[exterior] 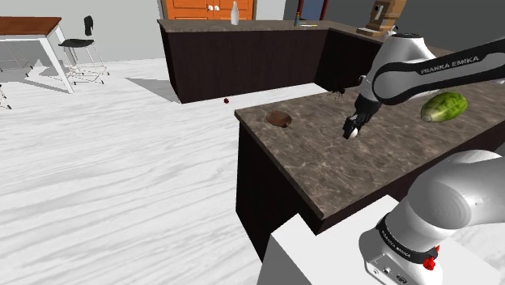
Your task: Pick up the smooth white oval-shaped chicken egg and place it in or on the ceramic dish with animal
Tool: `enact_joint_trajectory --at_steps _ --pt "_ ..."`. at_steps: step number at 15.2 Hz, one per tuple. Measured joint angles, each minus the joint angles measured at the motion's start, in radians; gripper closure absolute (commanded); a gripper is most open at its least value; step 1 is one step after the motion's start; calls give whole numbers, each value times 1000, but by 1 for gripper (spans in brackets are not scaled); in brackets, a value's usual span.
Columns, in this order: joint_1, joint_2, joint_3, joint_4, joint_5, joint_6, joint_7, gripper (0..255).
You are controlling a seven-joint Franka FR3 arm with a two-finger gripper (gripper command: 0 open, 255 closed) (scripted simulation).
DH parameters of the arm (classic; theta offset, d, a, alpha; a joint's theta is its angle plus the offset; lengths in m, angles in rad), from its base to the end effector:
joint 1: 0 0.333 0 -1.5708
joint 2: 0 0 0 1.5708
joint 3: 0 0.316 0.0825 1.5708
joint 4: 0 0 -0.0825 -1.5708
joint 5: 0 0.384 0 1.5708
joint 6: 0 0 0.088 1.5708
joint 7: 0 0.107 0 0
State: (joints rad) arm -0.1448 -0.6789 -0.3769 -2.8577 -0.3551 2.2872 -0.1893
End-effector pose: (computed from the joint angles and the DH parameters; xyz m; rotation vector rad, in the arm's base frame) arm 0.2905 -0.1565 0.3689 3.0665 -0.0635 0.1210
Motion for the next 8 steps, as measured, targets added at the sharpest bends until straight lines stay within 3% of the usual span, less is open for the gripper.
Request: enact_joint_trajectory --at_steps 8 --pt "8 -67 27 69 28 -136 -10 255"
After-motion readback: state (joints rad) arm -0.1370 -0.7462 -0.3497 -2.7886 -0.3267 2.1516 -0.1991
